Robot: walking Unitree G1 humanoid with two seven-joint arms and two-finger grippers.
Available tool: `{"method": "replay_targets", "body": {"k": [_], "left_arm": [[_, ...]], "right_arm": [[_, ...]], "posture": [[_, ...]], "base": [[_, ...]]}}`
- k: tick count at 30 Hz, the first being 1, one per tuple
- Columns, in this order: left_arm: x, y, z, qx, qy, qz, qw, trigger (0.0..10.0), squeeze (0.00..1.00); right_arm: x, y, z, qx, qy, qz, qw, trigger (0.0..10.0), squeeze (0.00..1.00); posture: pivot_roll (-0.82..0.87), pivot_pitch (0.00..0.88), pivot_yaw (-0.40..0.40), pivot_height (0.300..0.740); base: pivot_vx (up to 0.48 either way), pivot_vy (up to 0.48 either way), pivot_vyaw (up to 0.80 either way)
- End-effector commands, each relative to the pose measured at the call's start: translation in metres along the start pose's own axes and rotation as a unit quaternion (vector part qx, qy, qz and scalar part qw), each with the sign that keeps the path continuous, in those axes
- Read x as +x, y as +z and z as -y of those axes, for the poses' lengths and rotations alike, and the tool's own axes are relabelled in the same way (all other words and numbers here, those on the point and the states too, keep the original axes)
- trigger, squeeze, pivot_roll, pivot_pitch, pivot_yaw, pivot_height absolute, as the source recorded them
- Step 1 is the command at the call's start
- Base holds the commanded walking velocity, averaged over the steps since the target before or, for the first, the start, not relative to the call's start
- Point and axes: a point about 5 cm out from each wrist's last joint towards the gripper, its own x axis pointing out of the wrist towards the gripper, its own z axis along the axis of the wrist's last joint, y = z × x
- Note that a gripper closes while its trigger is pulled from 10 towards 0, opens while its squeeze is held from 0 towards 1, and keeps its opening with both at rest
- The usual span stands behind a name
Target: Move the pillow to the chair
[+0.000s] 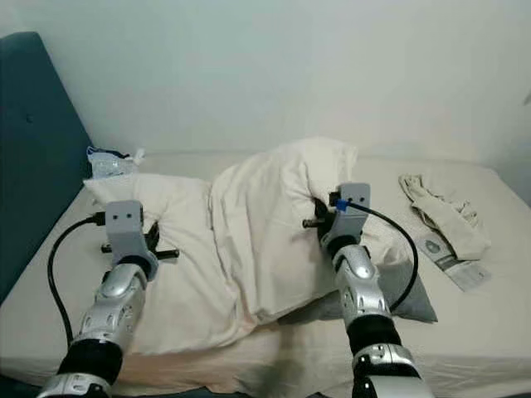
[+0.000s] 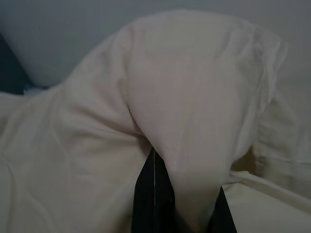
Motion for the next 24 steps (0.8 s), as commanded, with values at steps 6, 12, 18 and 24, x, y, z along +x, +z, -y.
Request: {"method": "replay_targets", "body": {"k": [6,12,18,24], "left_arm": [[-0.001,0.005,0.005,-0.016,-0.011,0.023,1.000,10.0,0.00],[0.004,0.009,0.002,-0.027,-0.011,0.023,0.999,10.0,0.00],[0.009,0.012,0.005,-0.004,-0.022,0.023,0.999,10.0,0.00],[0.008,0.004,0.002,-0.005,-0.013,0.005,1.000,10.0,0.00]], "right_arm": [[0.005,-0.003,-0.020,-0.040,0.046,-0.007,0.998,10.0,0.00],[0.009,0.005,-0.019,-0.028,0.035,0.009,0.999,10.0,0.00],[0.007,0.003,-0.015,-0.020,0.022,0.012,0.999,10.0,0.00],[0.008,0.002,-0.020,-0.027,0.025,0.014,0.999,10.0,0.00]], "posture": [[0.02,0.000,-0.038,0.740],[0.01,0.000,-0.026,0.740],[0.01,0.000,-0.022,0.740],[-0.01,0.000,-0.010,0.740]], "base": [[0.000,0.000,0.00],[0.000,0.000,0.00],[0.000,0.000,0.00],[0.000,0.000,0.00]]}}
